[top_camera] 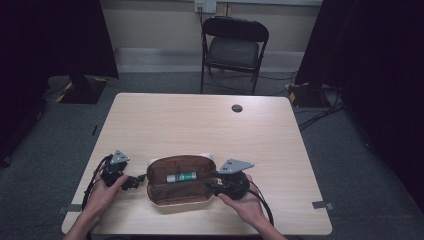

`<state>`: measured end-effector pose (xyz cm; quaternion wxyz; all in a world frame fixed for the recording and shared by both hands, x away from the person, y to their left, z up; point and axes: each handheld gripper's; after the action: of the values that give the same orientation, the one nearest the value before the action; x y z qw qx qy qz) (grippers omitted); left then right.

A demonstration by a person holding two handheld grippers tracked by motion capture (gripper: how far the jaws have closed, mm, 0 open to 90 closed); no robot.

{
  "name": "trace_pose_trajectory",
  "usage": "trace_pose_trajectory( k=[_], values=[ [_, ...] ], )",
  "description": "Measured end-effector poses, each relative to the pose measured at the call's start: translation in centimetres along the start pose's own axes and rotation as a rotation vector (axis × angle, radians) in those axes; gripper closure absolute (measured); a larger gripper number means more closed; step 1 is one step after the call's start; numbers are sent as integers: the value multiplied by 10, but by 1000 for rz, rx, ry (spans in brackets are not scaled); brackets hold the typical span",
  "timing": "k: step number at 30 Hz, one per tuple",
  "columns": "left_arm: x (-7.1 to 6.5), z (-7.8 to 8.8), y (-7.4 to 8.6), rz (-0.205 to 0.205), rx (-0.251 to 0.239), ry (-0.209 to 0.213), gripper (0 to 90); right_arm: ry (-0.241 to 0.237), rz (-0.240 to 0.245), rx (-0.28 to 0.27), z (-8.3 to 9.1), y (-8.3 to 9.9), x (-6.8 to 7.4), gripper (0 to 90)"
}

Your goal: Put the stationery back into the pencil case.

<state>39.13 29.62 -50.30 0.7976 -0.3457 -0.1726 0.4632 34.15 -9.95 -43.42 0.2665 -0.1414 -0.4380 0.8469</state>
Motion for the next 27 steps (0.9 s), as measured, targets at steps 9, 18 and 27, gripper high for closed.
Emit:
trace_pose_trajectory(
  k=[9,18,27],
  values=[
    [0,0,0,0,0,0,0,98,-67,3,28,24,-26,532],
    [0,0,0,-1,0,0,0,215,-136,40,54,53,-61,459],
    [0,0,0,-1,1,0,0,369,-219,116,66,88,-102,302]
  ],
)
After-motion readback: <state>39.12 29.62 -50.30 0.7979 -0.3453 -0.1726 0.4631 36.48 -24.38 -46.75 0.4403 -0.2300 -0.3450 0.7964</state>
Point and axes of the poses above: each handheld gripper's, and its own axes: z roughly backward along the jaws, y roughly out of its underside, x roughly to its left, and after that the axes turned 4 degrees about z, right-handed
